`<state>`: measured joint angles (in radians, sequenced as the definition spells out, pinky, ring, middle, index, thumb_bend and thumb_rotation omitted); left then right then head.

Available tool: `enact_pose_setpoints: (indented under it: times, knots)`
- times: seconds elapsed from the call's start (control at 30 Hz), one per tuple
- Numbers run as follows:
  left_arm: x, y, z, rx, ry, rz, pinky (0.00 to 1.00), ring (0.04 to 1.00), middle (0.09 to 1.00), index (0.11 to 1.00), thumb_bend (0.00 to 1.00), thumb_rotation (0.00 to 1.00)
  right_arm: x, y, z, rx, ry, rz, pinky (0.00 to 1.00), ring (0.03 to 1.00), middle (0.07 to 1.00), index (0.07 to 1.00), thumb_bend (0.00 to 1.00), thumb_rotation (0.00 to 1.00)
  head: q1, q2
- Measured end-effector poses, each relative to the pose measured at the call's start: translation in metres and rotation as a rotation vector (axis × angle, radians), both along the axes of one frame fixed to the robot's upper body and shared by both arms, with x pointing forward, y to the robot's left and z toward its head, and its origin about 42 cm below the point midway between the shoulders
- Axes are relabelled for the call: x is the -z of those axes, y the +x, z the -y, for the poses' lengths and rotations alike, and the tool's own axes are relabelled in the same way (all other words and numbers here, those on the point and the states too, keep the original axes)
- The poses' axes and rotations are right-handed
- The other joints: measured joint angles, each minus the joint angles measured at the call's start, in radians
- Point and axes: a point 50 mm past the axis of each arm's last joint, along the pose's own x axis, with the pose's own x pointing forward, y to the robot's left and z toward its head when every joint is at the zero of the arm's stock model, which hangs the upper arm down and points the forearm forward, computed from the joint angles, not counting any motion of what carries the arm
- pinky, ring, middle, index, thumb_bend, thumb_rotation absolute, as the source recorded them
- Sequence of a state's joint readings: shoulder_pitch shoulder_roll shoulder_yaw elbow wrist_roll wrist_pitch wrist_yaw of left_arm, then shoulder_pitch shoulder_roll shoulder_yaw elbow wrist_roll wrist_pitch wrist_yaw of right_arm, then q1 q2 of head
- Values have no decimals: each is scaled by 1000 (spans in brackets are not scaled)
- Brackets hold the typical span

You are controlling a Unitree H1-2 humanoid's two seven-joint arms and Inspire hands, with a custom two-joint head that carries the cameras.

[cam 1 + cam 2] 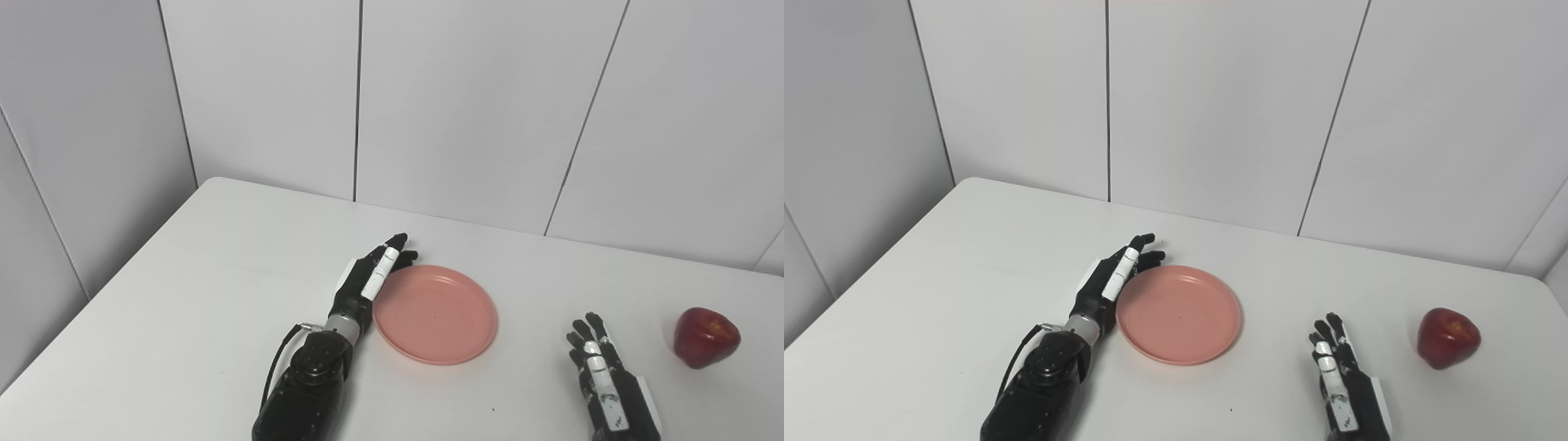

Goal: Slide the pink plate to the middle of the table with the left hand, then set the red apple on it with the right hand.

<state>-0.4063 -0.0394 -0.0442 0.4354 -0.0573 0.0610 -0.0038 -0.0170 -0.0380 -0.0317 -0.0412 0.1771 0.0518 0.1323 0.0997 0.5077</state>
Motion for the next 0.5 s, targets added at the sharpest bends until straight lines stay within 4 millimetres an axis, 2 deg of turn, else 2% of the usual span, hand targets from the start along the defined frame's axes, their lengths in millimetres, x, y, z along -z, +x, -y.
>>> enact_pose_setpoints:
  times: [0.27, 0.5]
  knots:
    - [-2, -1, 6, 6, -25, -22, 870, 829, 789, 848, 820, 890, 0, 0, 0, 0, 1, 0, 1000, 954, 949, 966, 762, 746, 0, 0]
    - [-6, 5, 9, 21, -39, -29, 858, 822, 765, 843, 821, 899, 0, 0, -1, -1, 1, 0, 1000, 952, 947, 965, 752, 743, 0, 3]
